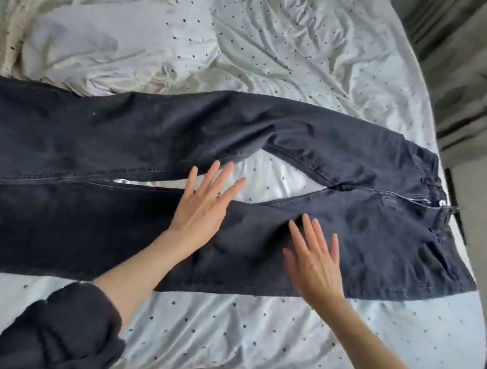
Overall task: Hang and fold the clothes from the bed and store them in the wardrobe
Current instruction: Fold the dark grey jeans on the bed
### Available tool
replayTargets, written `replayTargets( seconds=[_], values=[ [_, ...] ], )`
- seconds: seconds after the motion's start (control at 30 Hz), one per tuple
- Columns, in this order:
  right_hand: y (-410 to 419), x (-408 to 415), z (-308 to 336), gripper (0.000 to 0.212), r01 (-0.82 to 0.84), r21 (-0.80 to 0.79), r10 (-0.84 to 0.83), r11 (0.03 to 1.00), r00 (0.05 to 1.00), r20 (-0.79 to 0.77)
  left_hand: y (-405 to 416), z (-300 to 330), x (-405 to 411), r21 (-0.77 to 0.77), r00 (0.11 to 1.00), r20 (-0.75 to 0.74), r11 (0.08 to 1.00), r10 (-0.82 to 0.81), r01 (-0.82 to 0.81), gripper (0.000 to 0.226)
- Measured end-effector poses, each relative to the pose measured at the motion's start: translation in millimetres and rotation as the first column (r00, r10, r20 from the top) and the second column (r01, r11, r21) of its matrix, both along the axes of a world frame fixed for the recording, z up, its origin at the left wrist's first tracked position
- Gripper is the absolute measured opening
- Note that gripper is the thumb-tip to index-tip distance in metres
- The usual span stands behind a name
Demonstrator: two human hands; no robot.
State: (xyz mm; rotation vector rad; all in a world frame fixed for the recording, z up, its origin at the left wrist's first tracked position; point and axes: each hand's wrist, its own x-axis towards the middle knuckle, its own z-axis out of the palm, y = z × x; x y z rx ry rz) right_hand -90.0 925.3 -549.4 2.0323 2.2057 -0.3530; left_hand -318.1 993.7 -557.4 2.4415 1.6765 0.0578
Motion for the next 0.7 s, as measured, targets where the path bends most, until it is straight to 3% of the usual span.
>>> replayTargets(
  seconds=[0.1,0.2,0.3,0.4,0.5,0.63,0.7],
  values=[
    [34,44,0,0.051,-0.009,0.074,0.008,0.997,1.000,0.019,40,5,31,0.086,0.996,-0.086,0.996,-0.033,0.041,0.090],
    [86,52,-1,0.049,-0.068,0.187,0.070,0.980,0.998,-0.006,65,2,39,0.125,0.987,-0.153,0.992,0.055,-0.036,0.091],
    [122,43,-22,0.051,-0.119,0.199,0.134,0.973,0.989,-0.059,70,-11,46,0.167,0.979,-0.060,0.969,0.194,-0.181,0.080],
    [138,26,-35,0.055,-0.027,0.212,0.043,0.977,0.997,-0.070,68,-11,42,0.180,0.940,0.072,0.922,0.334,-0.342,0.048],
    [150,22,-36,0.036,-0.062,0.233,0.052,0.971,0.998,0.046,66,-4,28,0.210,0.942,0.089,0.918,0.325,-0.336,0.024],
    [155,41,-19,0.016,-0.190,0.297,0.121,0.936,0.964,0.236,57,7,17,0.236,0.952,0.129,0.924,0.277,-0.301,0.019],
    [148,50,-15,0.017,-0.213,0.376,0.152,0.902,0.971,0.185,50,8,20,0.253,0.959,0.148,0.928,0.242,-0.273,0.018]
  ],
)
